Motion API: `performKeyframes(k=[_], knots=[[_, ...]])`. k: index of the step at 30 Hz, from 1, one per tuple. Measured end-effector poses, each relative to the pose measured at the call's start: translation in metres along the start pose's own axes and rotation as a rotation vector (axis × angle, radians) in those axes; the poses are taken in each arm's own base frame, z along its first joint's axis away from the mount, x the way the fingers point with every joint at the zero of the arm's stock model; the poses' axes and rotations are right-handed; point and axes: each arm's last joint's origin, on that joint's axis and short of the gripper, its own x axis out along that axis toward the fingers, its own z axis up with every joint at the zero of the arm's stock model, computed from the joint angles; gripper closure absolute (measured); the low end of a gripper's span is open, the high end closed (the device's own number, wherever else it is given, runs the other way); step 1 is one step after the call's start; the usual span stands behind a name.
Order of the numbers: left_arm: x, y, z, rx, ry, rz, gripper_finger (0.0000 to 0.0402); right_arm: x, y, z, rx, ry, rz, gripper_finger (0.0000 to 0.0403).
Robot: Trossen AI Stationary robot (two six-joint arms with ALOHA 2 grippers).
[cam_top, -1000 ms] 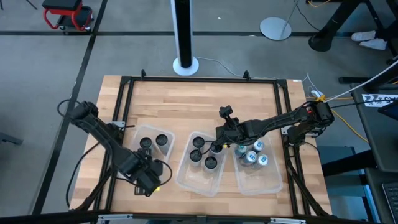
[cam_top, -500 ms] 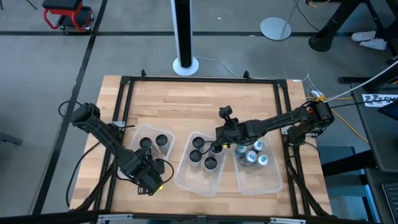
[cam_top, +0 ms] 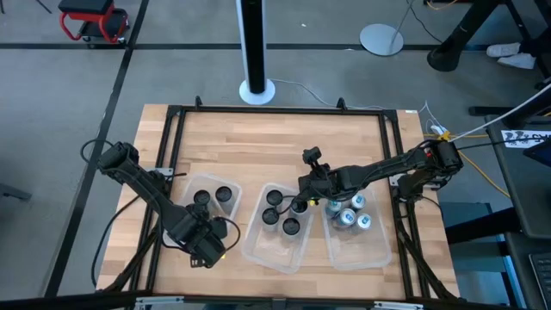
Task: Sort soda cans
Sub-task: Put the white-yellow soda can into the left transparent bin, then adjust the transparent bins
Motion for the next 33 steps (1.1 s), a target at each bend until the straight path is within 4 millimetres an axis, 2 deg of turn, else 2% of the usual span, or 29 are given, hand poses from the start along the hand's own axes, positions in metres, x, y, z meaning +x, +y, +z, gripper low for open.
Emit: performKeyframes(k=[7,14,19,24,29,33], knots=[[-0.018,0.001,0.001,0.094,-0.006,-0.037,0.0059,0.0,0.0,0.0,-0.001,0.001,0.0,0.0039],[-0.041,0.018,0.002,0.055,-0.032,-0.014,0.0059,0.0,0.0,0.0,-0.005,0.01,-0.014,0.0039],[-0.066,0.032,-0.008,0.002,-0.101,-0.033,0.0059,0.0,0.0,0.0,-0.009,0.012,-0.015,0.0039],[-0.092,0.043,-0.025,-0.062,-0.202,-0.139,0.0059,0.0,0.0,0.0,-0.012,0.013,-0.015,0.0039],[-0.109,0.034,-0.039,-0.036,-0.32,-0.289,0.0059,-0.001,0.0,-0.002,-0.034,0.02,-0.007,0.0039],[-0.113,0.024,-0.049,-0.023,-0.339,-0.34,0.0059,-0.01,-0.001,-0.006,-0.052,-0.004,0.003,0.0039]])
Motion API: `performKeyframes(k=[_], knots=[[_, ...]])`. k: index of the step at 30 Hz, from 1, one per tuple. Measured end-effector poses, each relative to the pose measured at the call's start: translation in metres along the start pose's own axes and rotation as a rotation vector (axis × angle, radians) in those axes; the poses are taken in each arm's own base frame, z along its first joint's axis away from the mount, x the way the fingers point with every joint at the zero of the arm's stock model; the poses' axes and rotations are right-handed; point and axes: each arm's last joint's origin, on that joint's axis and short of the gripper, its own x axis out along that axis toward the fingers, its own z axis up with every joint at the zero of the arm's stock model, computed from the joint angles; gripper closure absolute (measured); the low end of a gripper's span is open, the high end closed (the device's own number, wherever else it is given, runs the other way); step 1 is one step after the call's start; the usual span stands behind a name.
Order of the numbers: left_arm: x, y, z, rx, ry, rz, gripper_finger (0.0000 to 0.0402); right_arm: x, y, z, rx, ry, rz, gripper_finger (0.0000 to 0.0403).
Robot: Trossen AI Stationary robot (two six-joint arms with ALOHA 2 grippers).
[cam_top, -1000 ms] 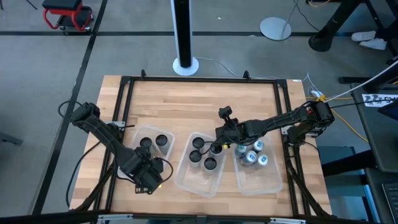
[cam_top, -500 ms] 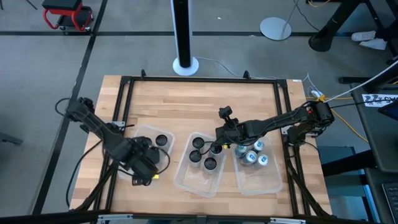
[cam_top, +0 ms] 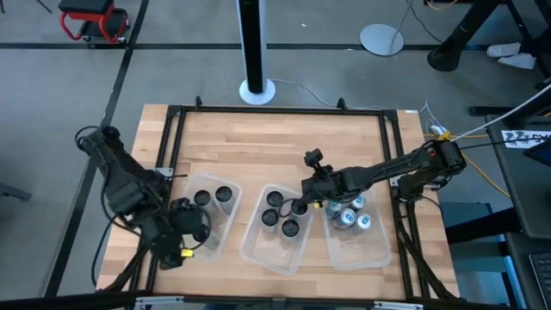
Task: Sort soda cans
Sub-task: Adjust the transparent bins
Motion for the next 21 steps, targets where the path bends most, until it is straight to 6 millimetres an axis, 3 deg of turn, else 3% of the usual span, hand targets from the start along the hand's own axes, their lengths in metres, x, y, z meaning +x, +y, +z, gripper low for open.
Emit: performKeyframes(k=[10,17,21], knots=[[0.002,-0.015,-0.026,0.041,-0.06,0.025,0.0059,-0.049,-0.017,-0.012,0.02,-0.17,-0.069,0.0039],[0.001,-0.016,-0.03,0.091,-0.104,0.062,0.0059,-0.055,-0.03,-0.019,0.015,-0.193,-0.12,0.0039],[0.001,-0.016,-0.029,0.097,-0.135,0.072,0.0059,-0.073,-0.049,-0.017,-0.003,-0.256,-0.137,0.0039]])
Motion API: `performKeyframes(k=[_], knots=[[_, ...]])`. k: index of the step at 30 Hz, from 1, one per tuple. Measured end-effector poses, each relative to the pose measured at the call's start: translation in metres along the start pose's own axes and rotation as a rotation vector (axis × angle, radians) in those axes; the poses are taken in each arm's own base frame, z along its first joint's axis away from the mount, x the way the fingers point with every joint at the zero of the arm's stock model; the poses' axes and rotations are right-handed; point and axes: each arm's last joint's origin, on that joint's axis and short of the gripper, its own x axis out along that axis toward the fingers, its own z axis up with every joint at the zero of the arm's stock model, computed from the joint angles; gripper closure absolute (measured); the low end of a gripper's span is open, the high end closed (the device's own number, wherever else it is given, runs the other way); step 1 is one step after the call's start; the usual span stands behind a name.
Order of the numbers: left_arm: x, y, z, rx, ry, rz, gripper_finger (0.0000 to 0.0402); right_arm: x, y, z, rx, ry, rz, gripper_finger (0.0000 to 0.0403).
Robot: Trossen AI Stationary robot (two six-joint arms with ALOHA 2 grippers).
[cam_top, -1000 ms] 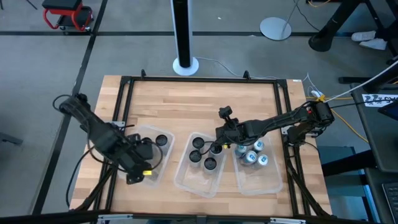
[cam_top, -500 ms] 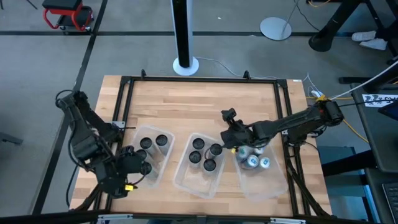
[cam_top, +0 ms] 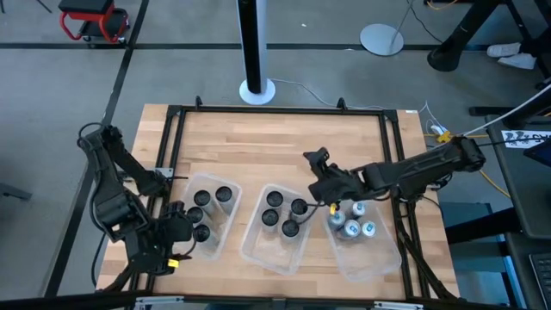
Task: Sort soda cans
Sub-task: Adjust the transparent bins
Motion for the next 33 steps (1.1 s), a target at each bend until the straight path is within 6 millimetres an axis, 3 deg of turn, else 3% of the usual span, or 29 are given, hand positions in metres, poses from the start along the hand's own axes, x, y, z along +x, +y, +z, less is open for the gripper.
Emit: performKeyframes(k=[4,8,18,26,33], knots=[[0.002,-0.002,0.0,0.025,-0.048,0.035,0.0059,-0.027,-0.021,0.009,-0.026,-0.153,0.065,0.0039],[0.007,-0.009,-0.004,0.075,-0.078,0.072,0.0059,-0.055,-0.027,0.01,-0.015,-0.261,0.227,0.0039],[0.029,-0.027,-0.014,0.17,-0.066,0.139,0.0059,-0.102,0.003,0.025,0.146,-0.407,0.612,0.0039],[0.043,-0.034,-0.017,0.239,-0.044,0.178,0.0059,-0.085,0.025,0.024,0.18,-0.13,0.789,0.0039],[0.044,-0.035,-0.017,0.249,-0.042,0.18,0.0059,-0.069,0.028,0.032,0.236,-0.124,0.926,0.0039]])
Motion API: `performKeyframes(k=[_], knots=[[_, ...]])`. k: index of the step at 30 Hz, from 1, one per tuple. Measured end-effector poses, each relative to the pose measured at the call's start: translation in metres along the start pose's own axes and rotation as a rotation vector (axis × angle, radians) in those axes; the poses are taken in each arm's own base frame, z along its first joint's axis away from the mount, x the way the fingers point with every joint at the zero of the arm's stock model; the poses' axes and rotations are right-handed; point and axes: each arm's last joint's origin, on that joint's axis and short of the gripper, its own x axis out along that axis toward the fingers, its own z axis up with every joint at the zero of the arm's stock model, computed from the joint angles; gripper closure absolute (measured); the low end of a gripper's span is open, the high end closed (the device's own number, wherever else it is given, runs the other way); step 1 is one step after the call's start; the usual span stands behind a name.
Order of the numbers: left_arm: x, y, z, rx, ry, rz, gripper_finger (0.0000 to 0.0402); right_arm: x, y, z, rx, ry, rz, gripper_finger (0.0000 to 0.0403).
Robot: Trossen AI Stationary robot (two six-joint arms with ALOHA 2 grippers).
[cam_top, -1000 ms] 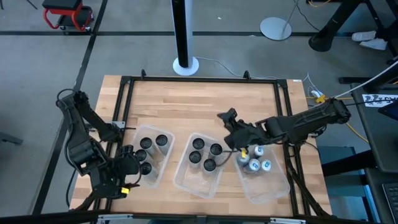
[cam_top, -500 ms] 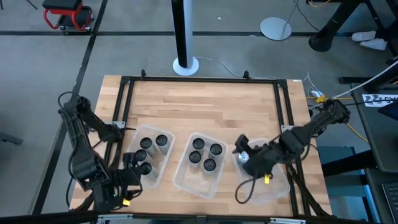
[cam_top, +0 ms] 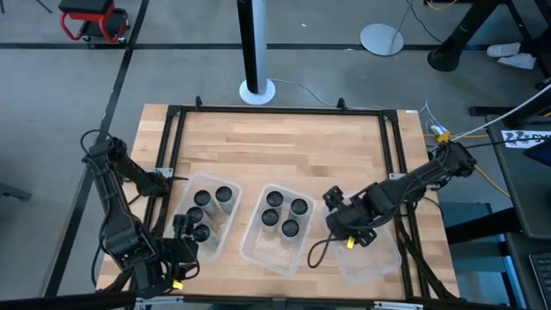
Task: Sort soda cans
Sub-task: Adjust the transparent bins
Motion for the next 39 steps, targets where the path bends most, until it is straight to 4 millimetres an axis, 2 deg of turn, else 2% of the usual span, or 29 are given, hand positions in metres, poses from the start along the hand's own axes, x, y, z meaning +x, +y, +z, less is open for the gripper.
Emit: performKeyframes(k=[9,15,21,32,39], knots=[[0.0,-0.001,-0.001,0.009,0.0,-0.002,0.0059,0.016,-0.02,0.001,0.013,0.047,0.034,0.0039],[0.0,-0.001,-0.001,0.008,0.0,-0.002,0.0059,0.016,-0.027,-0.008,0.037,0.125,0.027,0.0039],[-0.001,-0.001,-0.001,0.003,0.0,-0.002,0.0059,0.017,-0.029,-0.005,0.038,0.089,0.01,0.0039],[-0.001,-0.001,-0.001,-0.003,0.0,-0.002,0.0059,0.016,-0.042,-0.016,0.07,0.19,-0.085,0.0039],[0.0,0.0,0.0,0.0,-0.006,0.002,0.0059,0.017,-0.047,-0.017,0.068,0.196,-0.117,0.0039]])
